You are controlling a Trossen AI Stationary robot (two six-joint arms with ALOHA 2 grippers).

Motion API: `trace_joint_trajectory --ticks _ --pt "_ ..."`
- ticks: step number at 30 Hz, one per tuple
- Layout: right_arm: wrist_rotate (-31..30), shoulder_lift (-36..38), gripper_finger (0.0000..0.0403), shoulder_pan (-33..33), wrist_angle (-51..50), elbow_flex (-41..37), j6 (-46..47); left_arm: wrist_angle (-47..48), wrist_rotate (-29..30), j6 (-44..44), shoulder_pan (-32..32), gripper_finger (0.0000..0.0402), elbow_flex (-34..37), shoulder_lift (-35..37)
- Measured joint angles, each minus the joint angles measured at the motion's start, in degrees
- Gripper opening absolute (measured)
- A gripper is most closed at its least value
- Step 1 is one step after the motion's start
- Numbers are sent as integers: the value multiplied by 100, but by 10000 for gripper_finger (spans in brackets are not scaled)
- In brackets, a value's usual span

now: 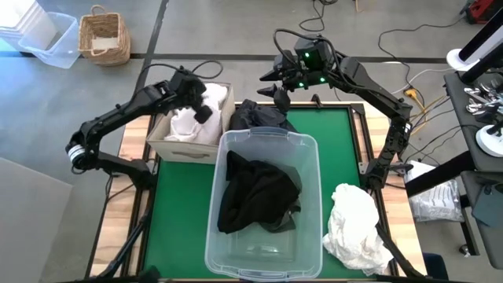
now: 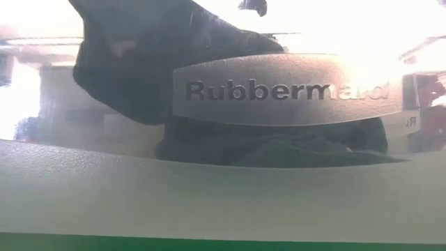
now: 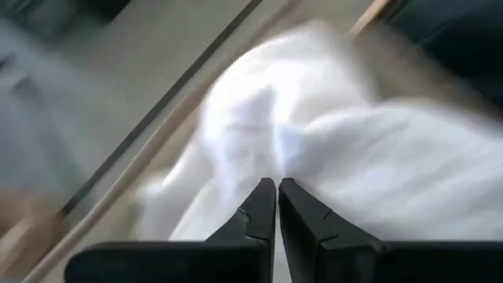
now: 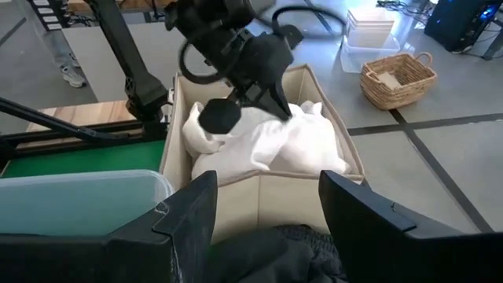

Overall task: Sort clothes
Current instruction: Put the white polo shirt into the laundry organizer

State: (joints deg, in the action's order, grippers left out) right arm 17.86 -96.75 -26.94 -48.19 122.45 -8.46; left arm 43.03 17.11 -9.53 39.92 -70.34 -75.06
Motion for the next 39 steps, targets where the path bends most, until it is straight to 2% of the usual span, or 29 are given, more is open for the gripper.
trace_joint_trajectory --ticks 3,7,14,16,19,20,21,32,39 --pt "1 0 217 0 1 0 3 723 728 265 39 0 -12 4" --pt "1 0 217 0 1 0 -5 1072 759 364 87 0 28 15" --pt "0 0 216 0 -90 0 34 878 743 362 78 0 -240 251" --pt "-4 0 217 -11 -197 0 12 466 270 220 71 0 -317 417" --pt "-15 0 216 -22 -303 0 -34 -193 -1388 -208 71 0 -305 629" --pt "-42 0 216 -22 -298 0 -36 -285 -1767 -301 74 0 -293 647" --pt "-57 0 215 -22 -297 0 -38 -321 -1895 -321 70 0 -274 644" --pt "-159 2 211 -22 -338 0 -33 -794 -1680 -285 186 0 329 -25" --pt "-158 7 210 -22 -364 0 -18 -153 -422 99 317 0 501 -262"
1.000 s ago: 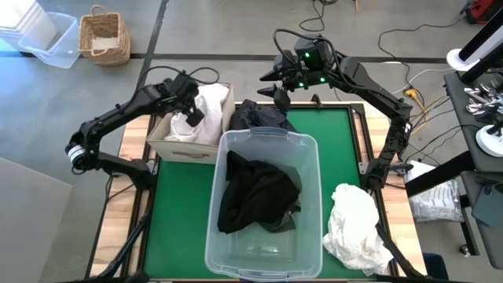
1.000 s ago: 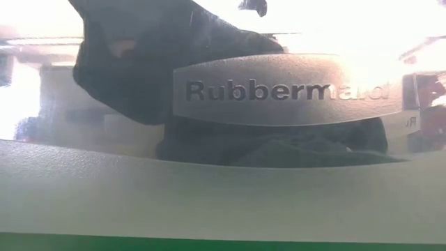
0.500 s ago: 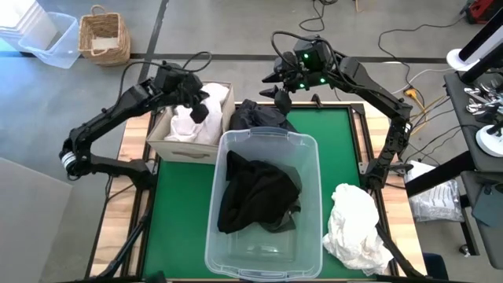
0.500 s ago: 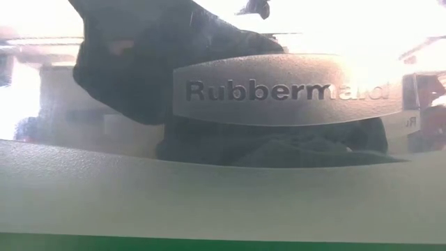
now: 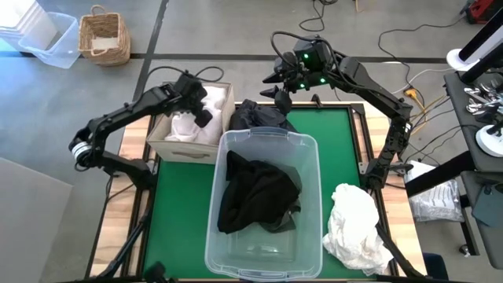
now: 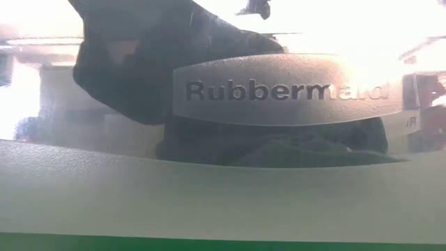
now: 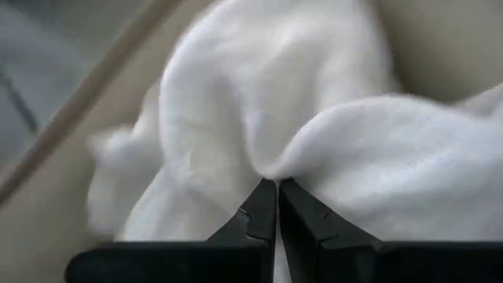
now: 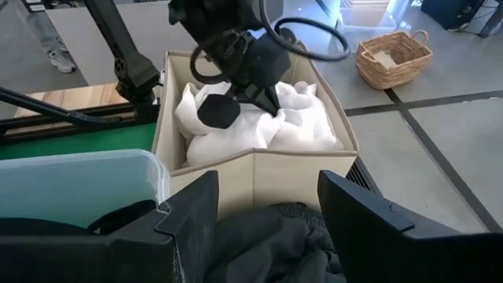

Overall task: Sort clothes
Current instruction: Put the white polo shirt into the laundry organizer, then put the black shorts into the transparent bin

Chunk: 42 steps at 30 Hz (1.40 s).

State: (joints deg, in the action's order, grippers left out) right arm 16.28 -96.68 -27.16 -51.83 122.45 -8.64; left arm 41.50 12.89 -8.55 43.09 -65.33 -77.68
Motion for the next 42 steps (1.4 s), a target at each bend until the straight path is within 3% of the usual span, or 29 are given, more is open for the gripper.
trace_joint_trajectory --ticks 11,19,29,35,42 --pt "2 0 206 0 2 0 43 140 317 126 33 0 35 160" --pt "-372 159 206 0 -115 -4 72 144 312 212 24 0 -65 1105" --pt "-1224 304 206 -2 -1070 -4 70 -194 252 243 -136 0 -22 2225" --pt "-1390 376 206 -114 -1191 -114 113 -693 -393 159 -470 0 332 2833" --pt "-1391 611 206 -327 -1244 -626 167 -1100 -451 150 -848 0 930 3471"
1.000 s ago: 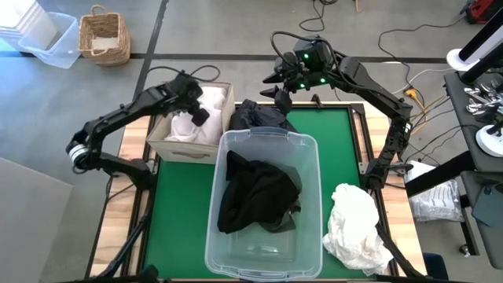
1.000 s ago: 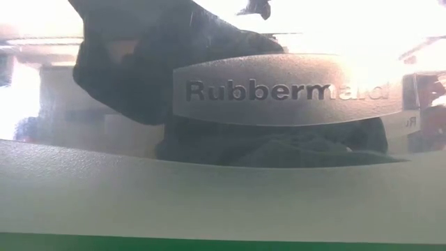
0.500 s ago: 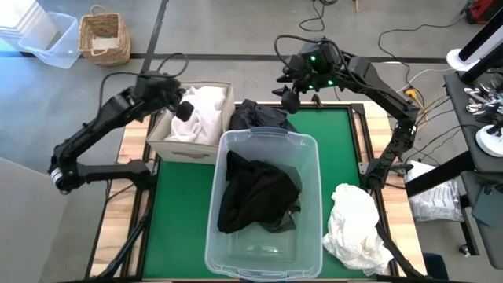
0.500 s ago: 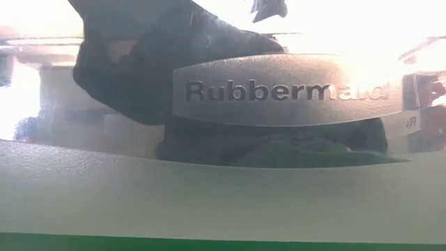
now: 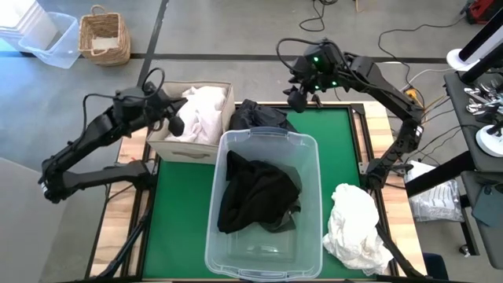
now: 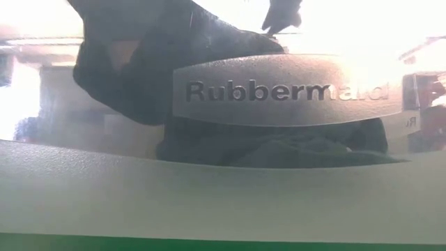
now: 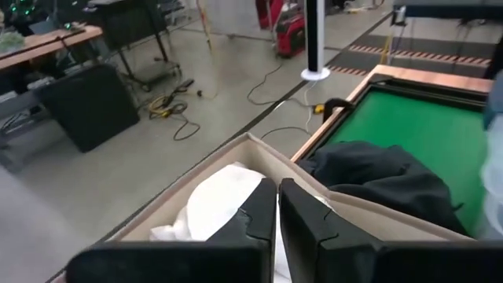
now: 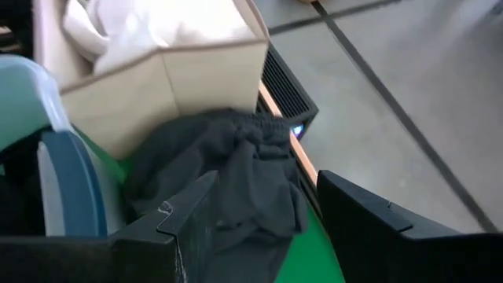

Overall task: Sort clothes
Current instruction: Put the black shorts into the transparent bin

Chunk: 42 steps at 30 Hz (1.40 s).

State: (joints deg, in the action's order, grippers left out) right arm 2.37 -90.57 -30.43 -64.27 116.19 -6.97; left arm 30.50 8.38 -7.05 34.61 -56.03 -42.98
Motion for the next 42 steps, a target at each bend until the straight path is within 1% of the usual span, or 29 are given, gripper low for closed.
trace_joint_trajectory --ticks 4,9,13,19,26,33,38,40,42 --pt "-95 276 206 -58 -37 -428 225 -93 -2 -3 -232 0 190 225" --pt "-542 798 206 -60 -275 -1013 655 -579 -12 -169 -548 0 466 447" --pt "-957 1315 206 -62 -645 -1498 1271 -803 -13 -227 -720 0 600 543" --pt "-987 2092 206 -47 -941 -2172 2094 -826 -8 -257 -747 0 743 540" --pt "-989 2804 206 -47 -947 -2793 2598 -852 -7 -251 -747 0 756 480" --pt "-973 3117 206 -43 -1104 -3139 2801 -858 1 -251 -747 0 762 457" --pt "-797 3141 206 106 -1426 -3301 2854 -857 2 -249 -747 0 778 378" --pt "-808 3110 206 187 -1510 -3320 2975 -858 2 -250 -747 0 778 332" --pt "-957 3080 206 260 -1508 -3360 3036 -857 2 -251 -747 0 778 282"
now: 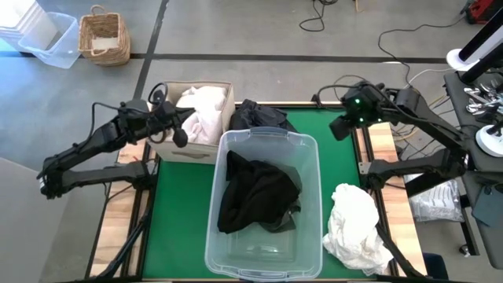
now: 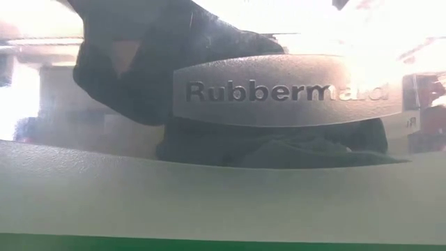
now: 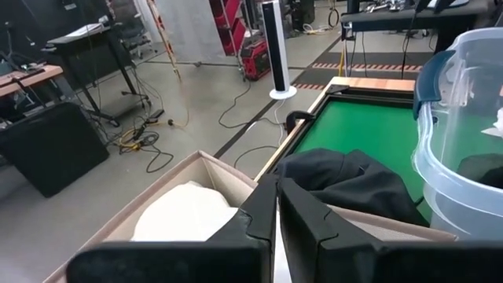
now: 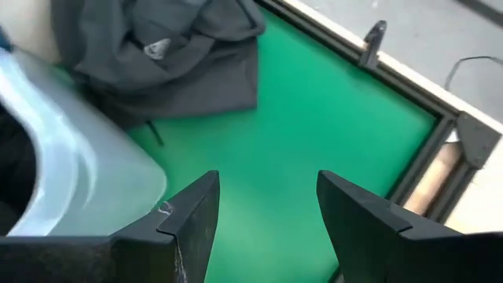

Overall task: Sort clothes
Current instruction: Put the black shorts into the transparent bin

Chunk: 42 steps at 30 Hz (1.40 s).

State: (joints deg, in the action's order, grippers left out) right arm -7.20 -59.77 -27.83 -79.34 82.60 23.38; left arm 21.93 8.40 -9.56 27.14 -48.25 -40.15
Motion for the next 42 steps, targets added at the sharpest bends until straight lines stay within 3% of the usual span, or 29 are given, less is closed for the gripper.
trace_joint_trajectory --ticks 8,17,20,32,42 --pt "-826 -199 206 43 702 -463 -249 -6 0 0 0 0 0 -94" --pt "-661 -979 205 -250 2715 -814 -1643 -109 2 0 0 0 2 -64" --pt "-205 -1377 205 -482 3149 -816 -2090 -103 2 0 0 0 2 -62" --pt "2928 -2775 205 -1843 4265 -290 -3604 -96 3 -1 0 0 2 -63" --pt "3275 -3326 205 -2408 4380 109 -3752 -135 4 -44 0 0 2 -123"
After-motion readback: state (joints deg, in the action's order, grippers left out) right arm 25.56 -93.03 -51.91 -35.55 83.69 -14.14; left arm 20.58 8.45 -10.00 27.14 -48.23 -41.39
